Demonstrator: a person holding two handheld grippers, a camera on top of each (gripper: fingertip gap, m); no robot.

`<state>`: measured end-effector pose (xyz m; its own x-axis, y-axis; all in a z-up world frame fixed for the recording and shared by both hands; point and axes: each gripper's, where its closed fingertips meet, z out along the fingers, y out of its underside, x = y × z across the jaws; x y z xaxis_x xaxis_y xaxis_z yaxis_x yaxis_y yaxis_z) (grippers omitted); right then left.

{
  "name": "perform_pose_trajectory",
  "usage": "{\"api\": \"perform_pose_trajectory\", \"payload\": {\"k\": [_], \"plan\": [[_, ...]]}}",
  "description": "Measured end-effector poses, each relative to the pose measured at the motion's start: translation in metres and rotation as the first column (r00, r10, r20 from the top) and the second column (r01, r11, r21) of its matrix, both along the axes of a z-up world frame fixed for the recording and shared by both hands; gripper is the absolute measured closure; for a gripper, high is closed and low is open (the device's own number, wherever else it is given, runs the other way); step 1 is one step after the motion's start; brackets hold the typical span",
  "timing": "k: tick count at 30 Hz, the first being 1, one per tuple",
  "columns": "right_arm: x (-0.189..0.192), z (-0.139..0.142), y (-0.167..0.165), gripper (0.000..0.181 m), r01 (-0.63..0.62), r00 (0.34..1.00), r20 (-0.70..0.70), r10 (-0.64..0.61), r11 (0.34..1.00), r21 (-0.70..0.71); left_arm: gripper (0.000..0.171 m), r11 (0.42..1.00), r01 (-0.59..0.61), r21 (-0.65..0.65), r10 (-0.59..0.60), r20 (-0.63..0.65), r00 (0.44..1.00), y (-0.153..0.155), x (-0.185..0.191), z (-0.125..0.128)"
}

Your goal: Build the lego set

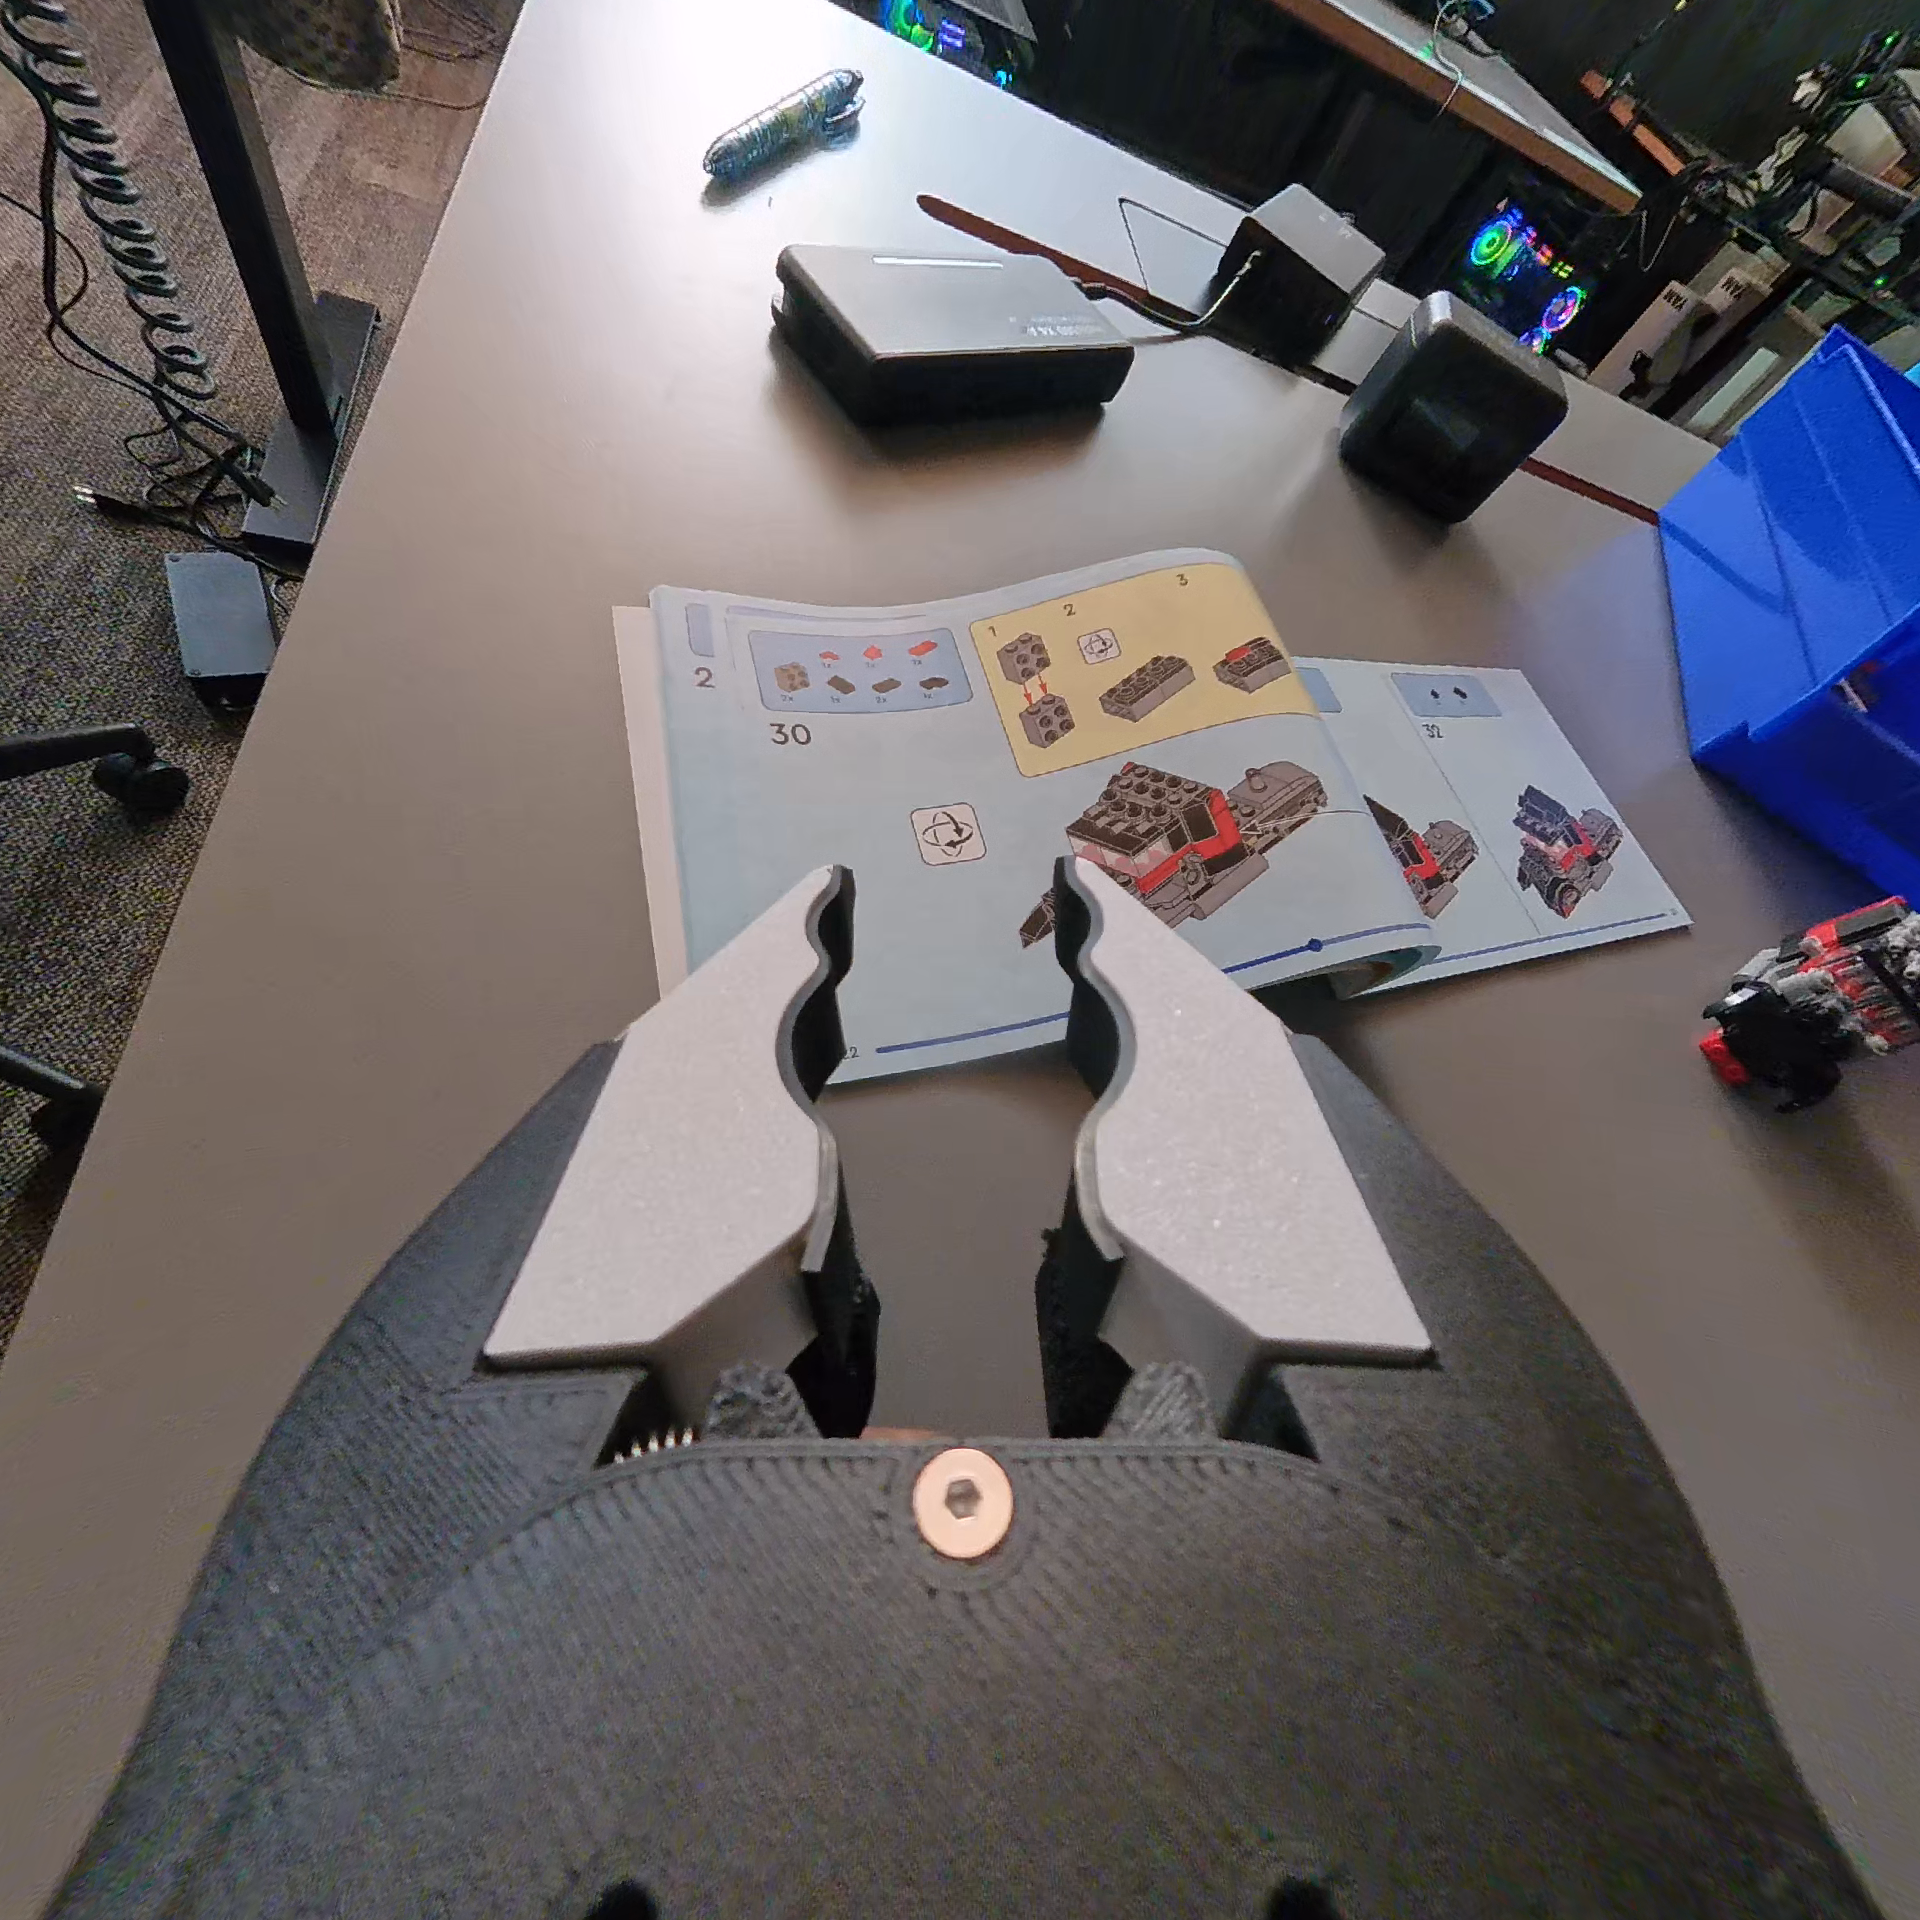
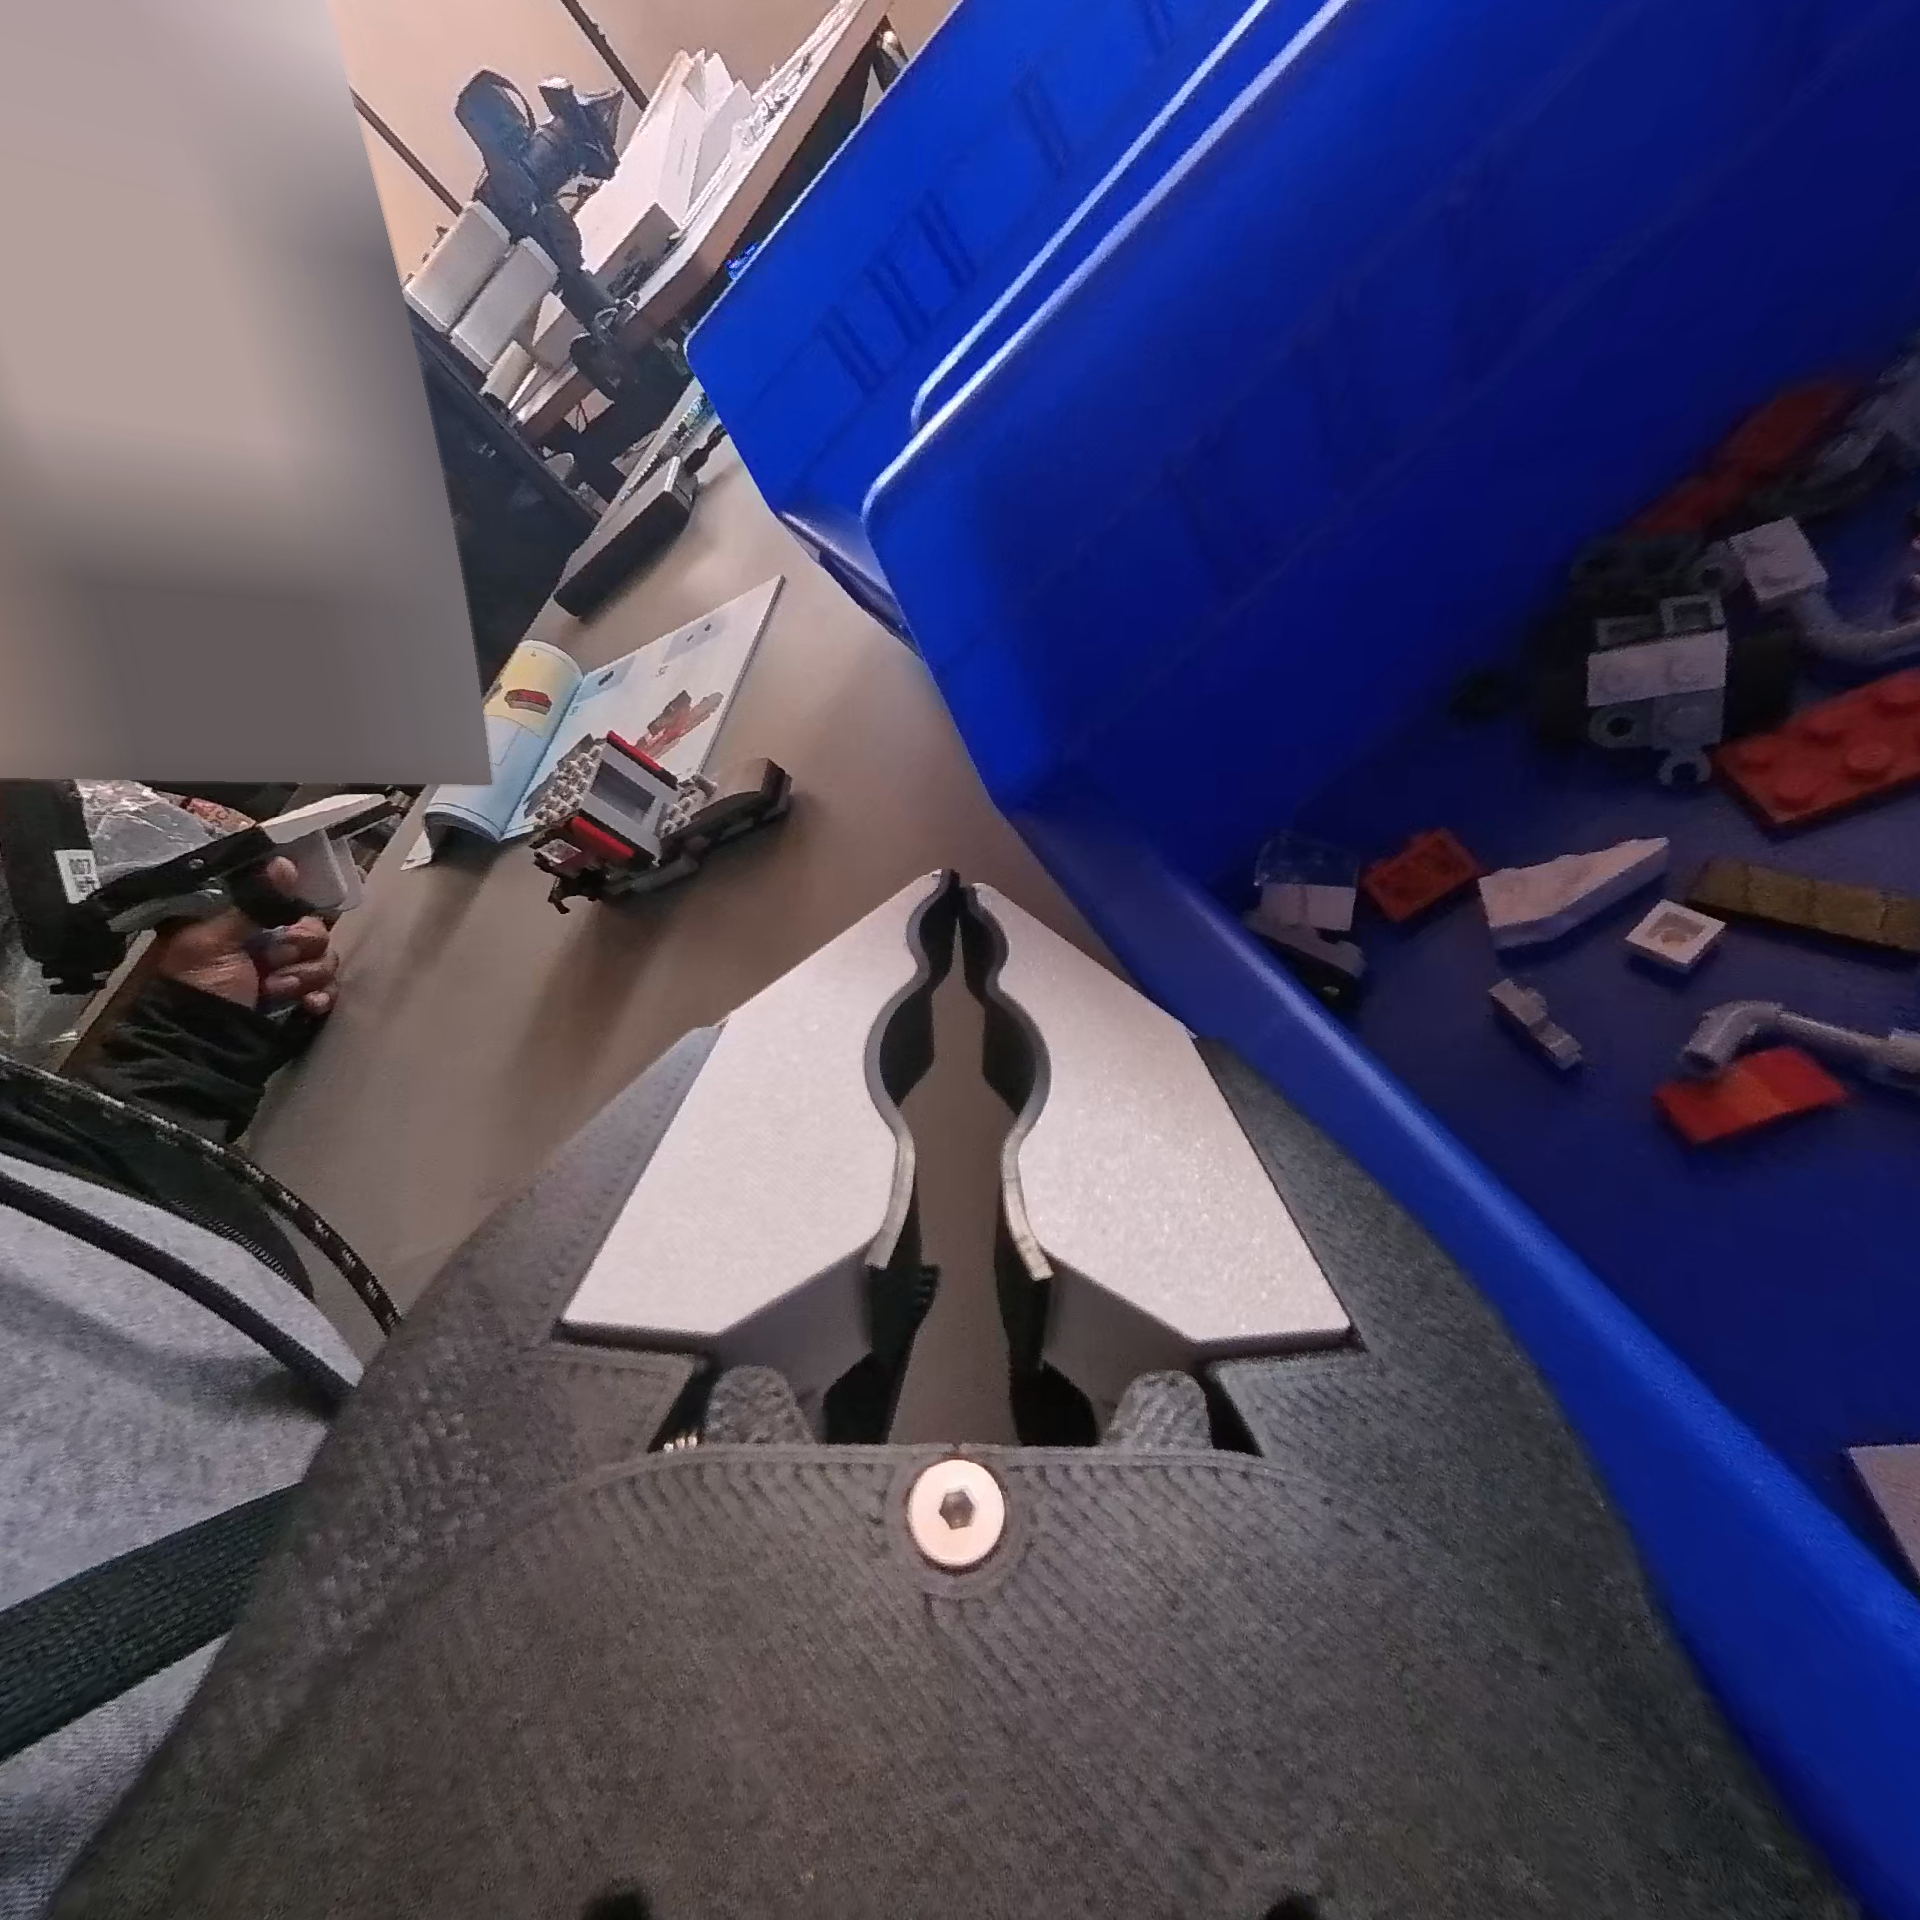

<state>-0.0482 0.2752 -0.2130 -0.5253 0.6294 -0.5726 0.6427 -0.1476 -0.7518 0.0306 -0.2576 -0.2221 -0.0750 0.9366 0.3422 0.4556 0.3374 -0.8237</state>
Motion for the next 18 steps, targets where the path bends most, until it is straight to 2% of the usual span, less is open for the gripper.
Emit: {"api": "perform_pose_trajectory", "payload": {"k": [18], "plan": [[0.0007, 0.0001, -0.0001, 0.181, -0.003, 1.0, 0.001, 0.003, 1.0, -0.003, 0.132, 1.0, -0.001, 0.001, 0.001, 0.0, 1.0, 0.0, 0.0002, -0.0002]]}}
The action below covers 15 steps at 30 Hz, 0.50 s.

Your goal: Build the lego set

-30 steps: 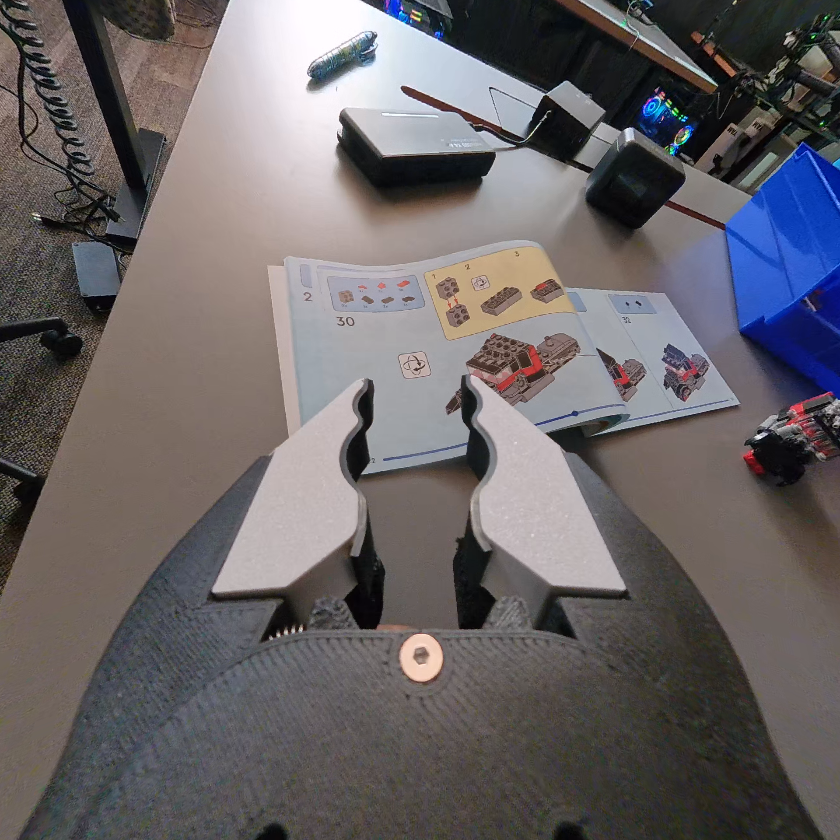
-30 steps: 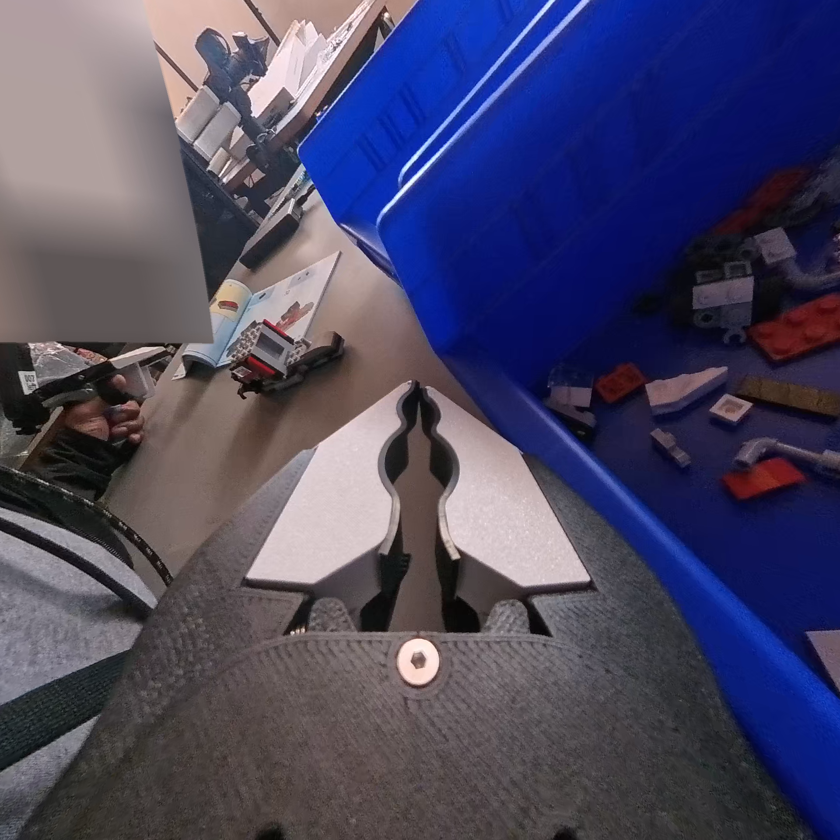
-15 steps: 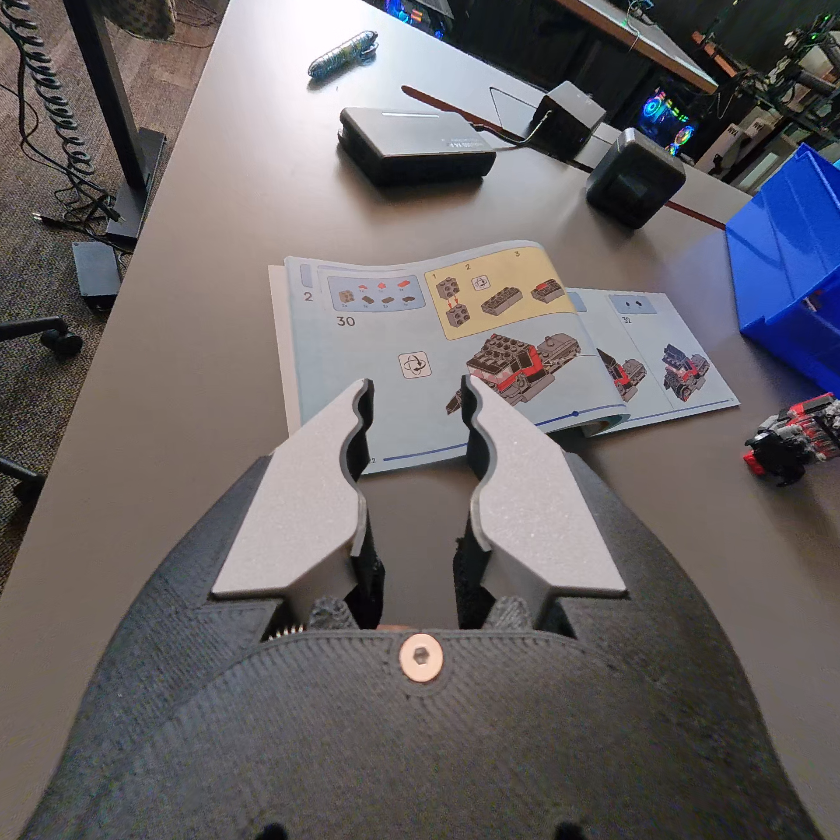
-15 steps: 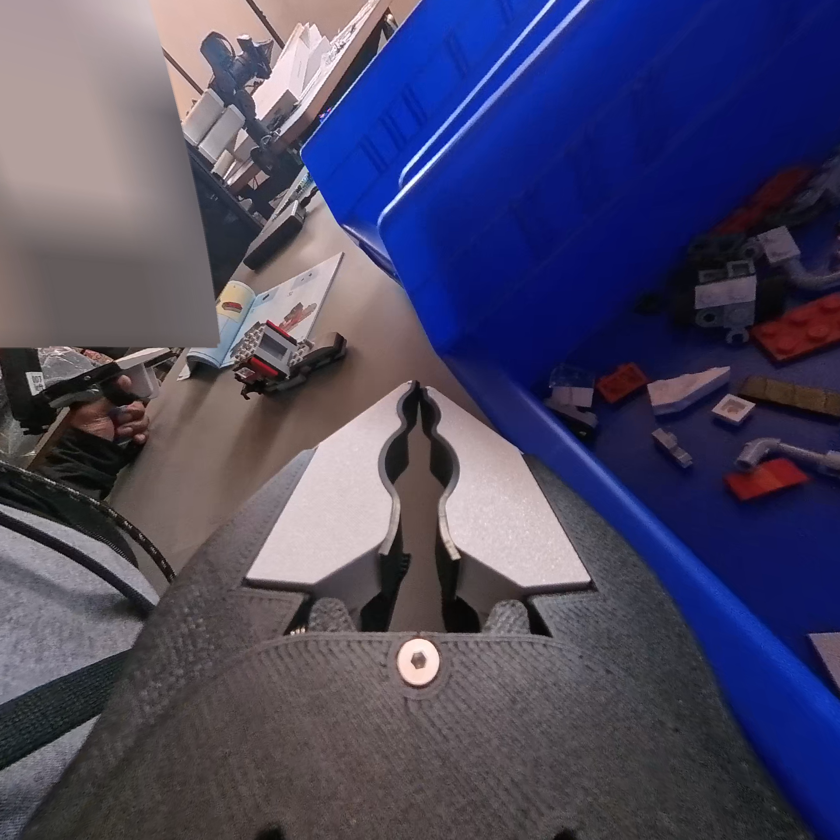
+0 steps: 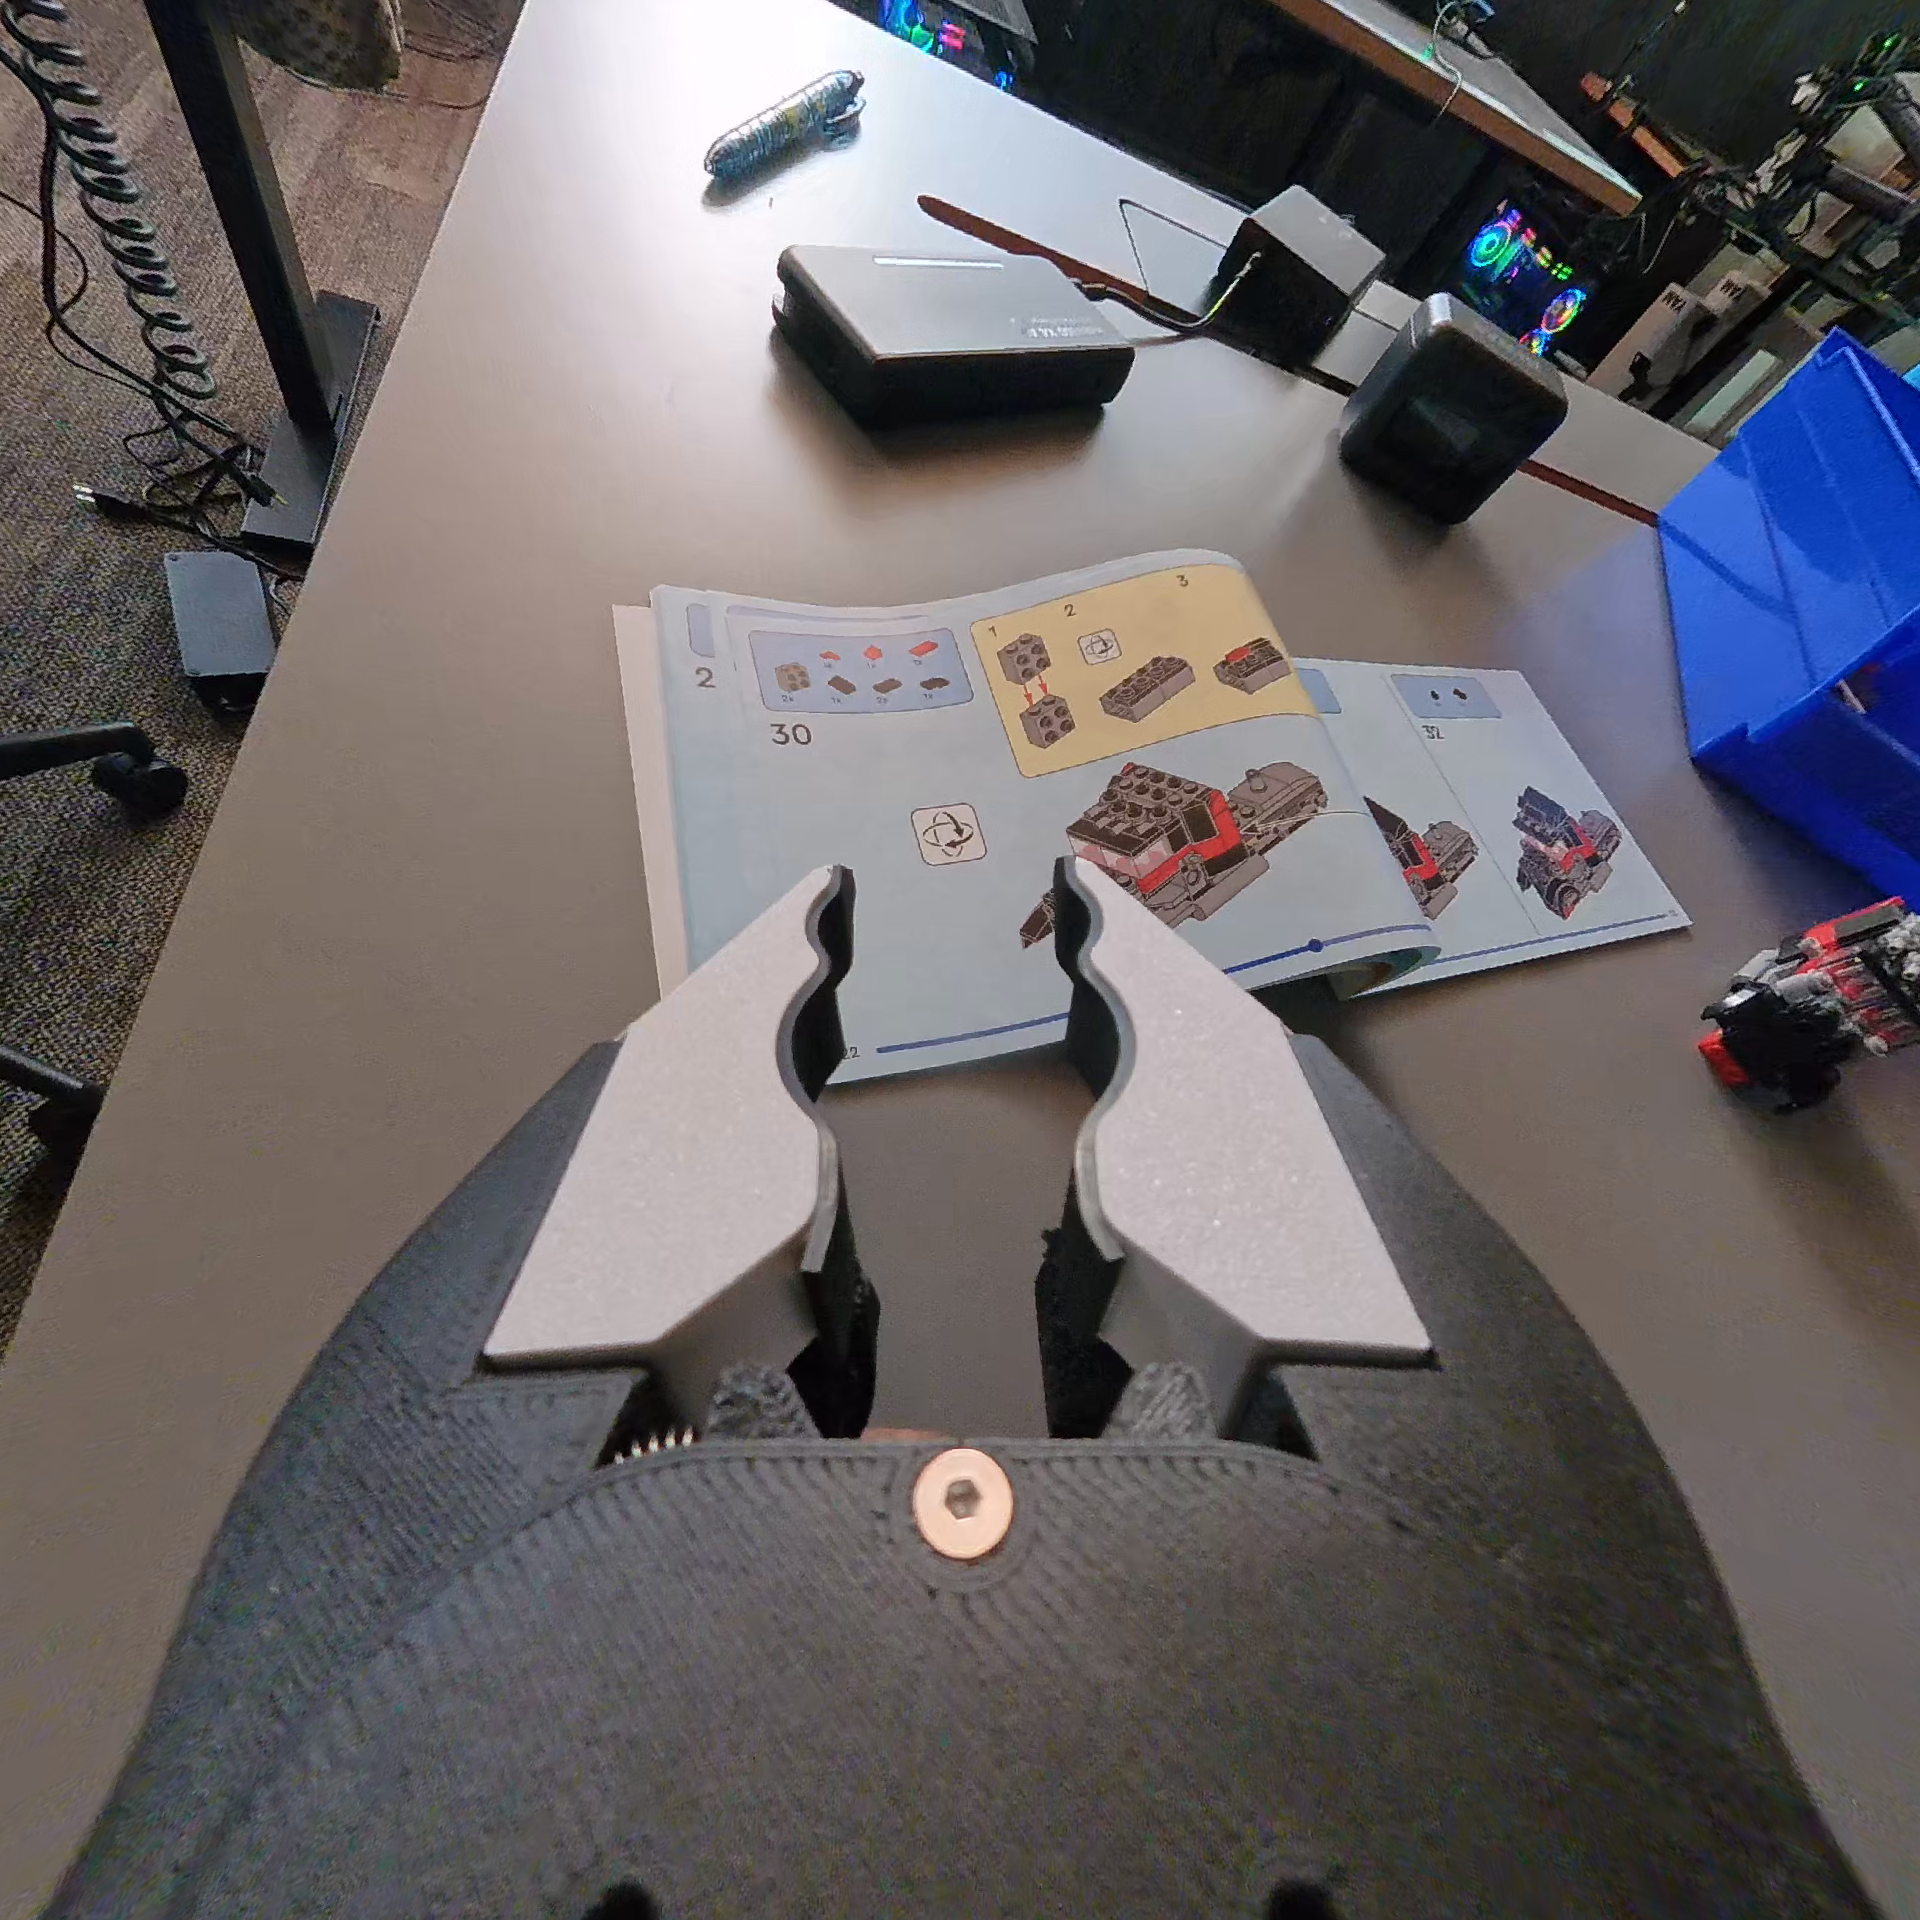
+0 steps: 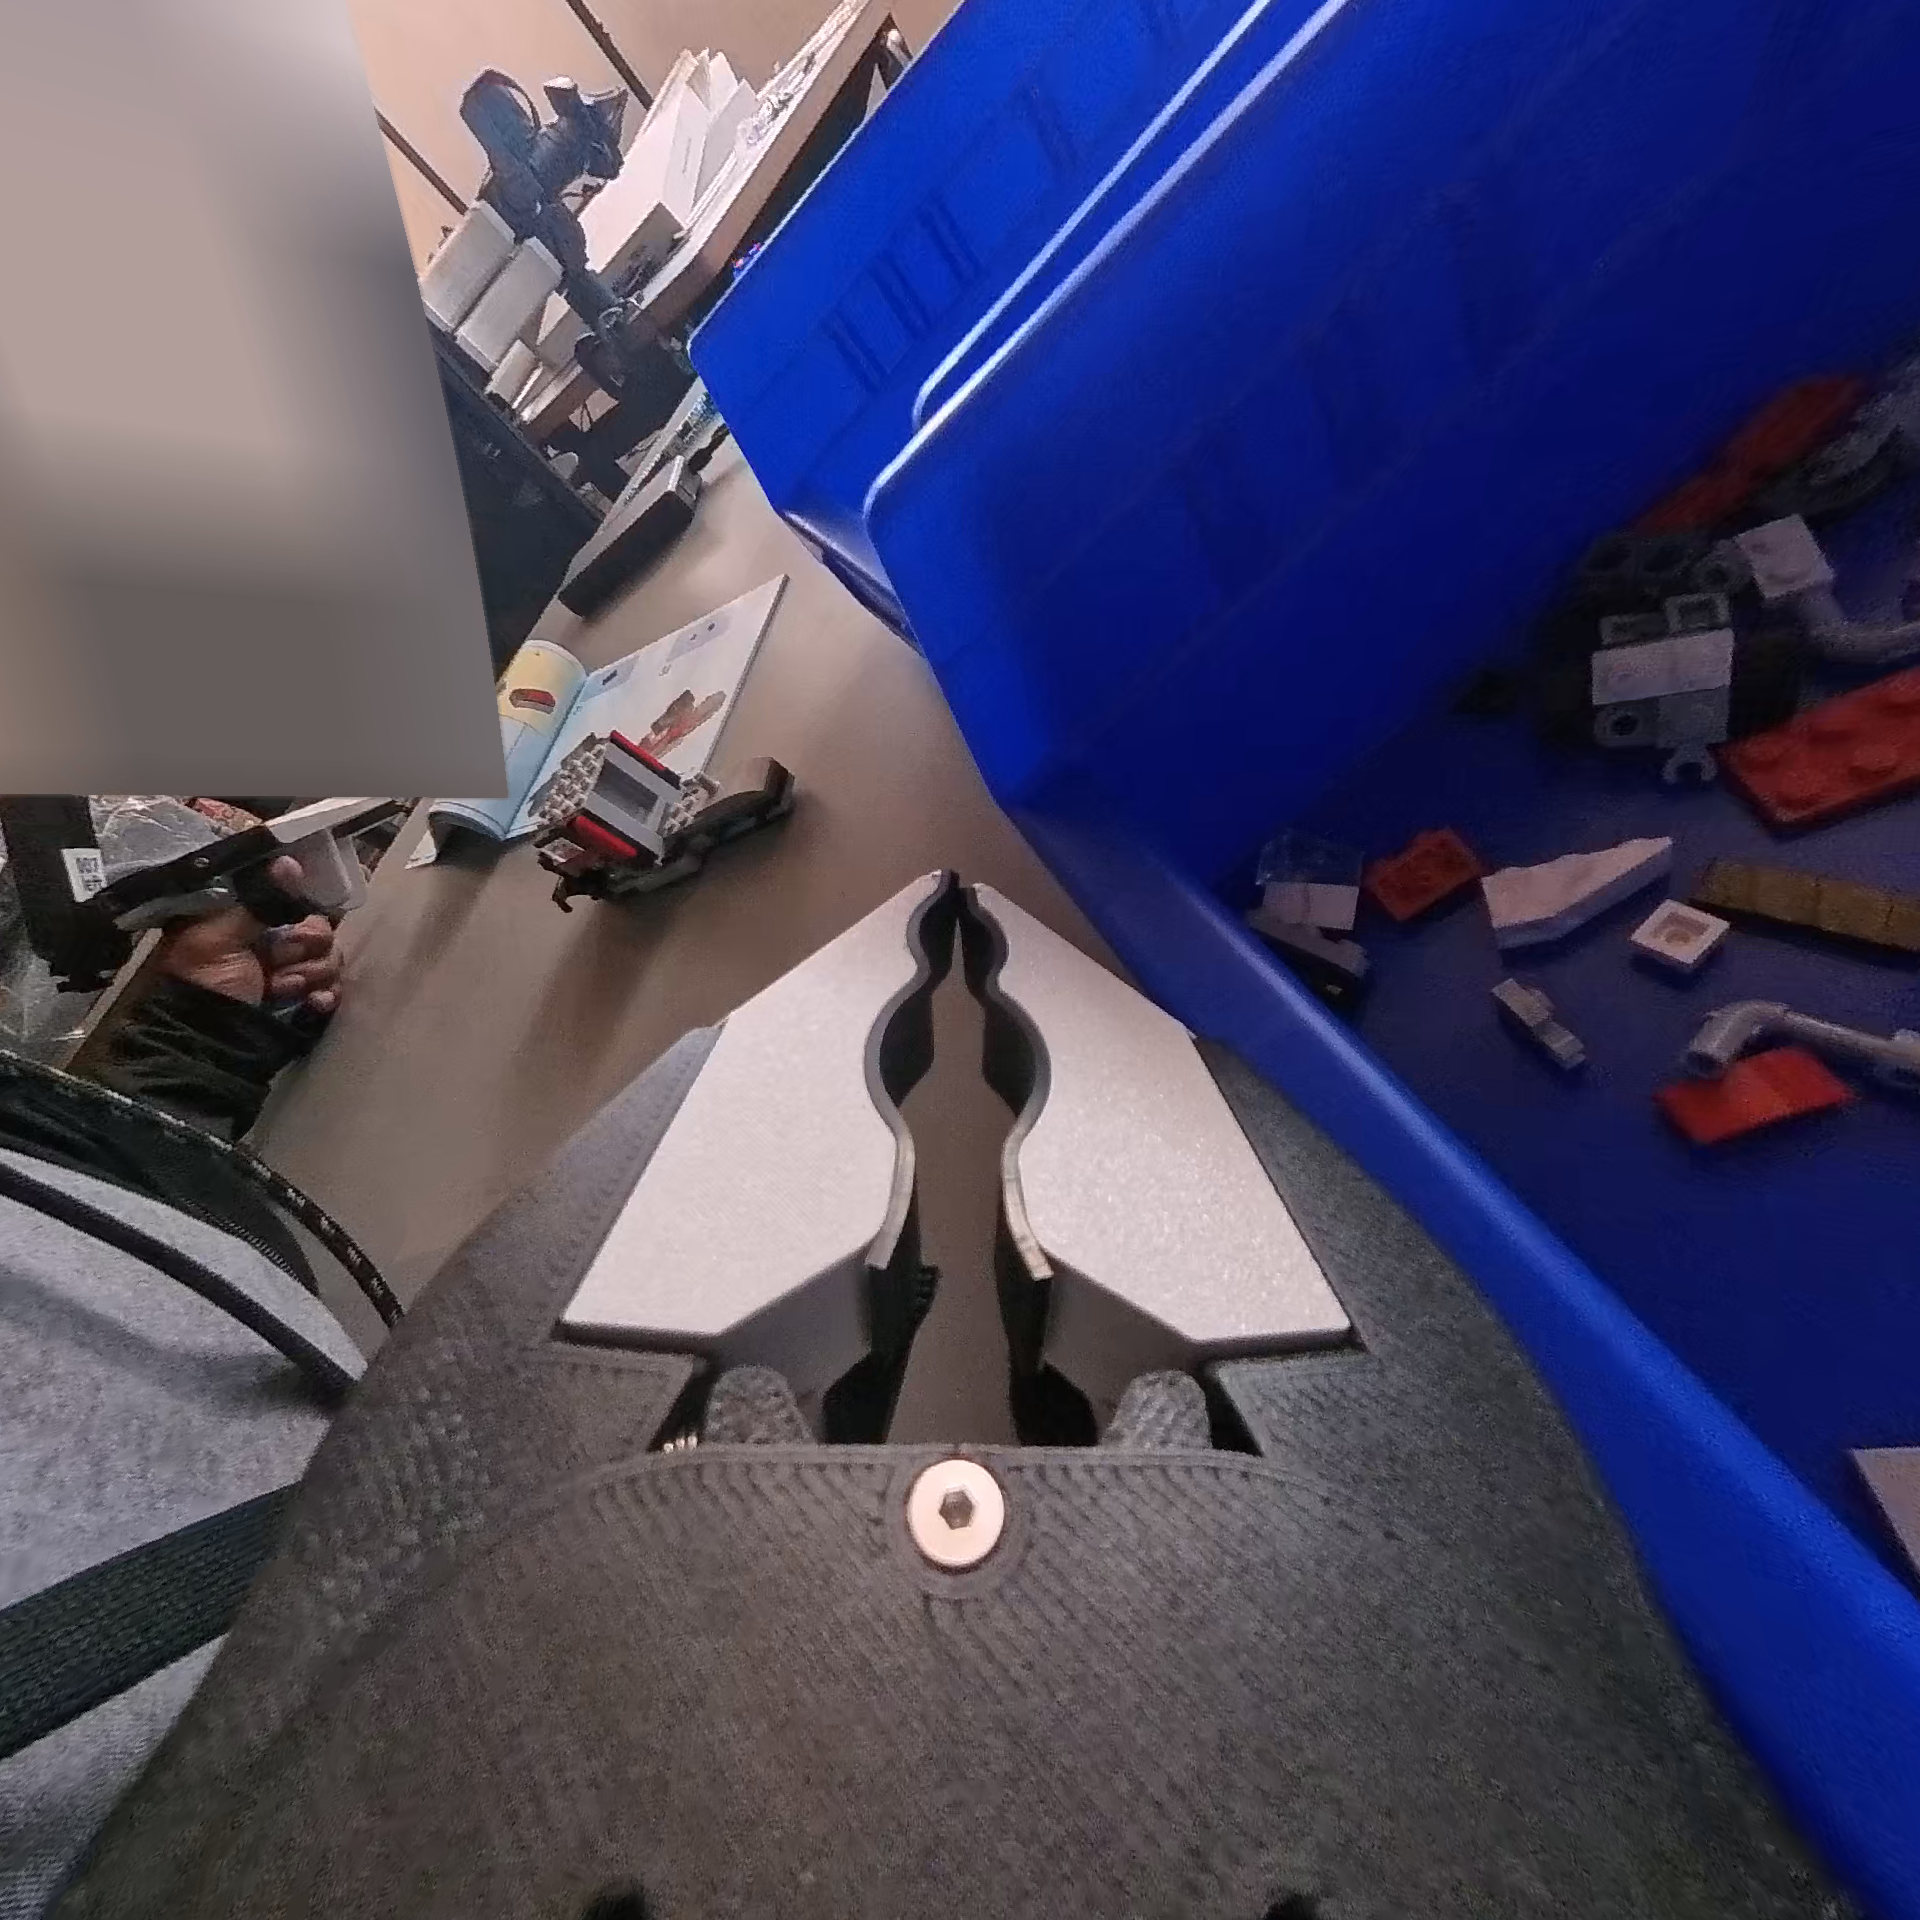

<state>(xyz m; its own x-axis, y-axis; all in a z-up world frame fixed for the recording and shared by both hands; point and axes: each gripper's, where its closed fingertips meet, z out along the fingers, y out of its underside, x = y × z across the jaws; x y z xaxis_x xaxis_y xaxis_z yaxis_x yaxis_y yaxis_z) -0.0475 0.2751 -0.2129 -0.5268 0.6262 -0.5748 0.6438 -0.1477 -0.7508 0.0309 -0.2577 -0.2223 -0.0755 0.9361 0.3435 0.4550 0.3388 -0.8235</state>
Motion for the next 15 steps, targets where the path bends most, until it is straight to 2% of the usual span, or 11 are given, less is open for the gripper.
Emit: {"api": "perform_pose_trajectory", "payload": {"k": [15], "plan": [[0.0, 0.0002, 0.0, 0.181, -0.001, 1.0, 0.0, 0.001, 1.0, -0.001, 0.132, 1.0, 0.0, -0.003, 0.0, 0.005, 1.0, 0.0001, -0.0001, -0.0006]]}}
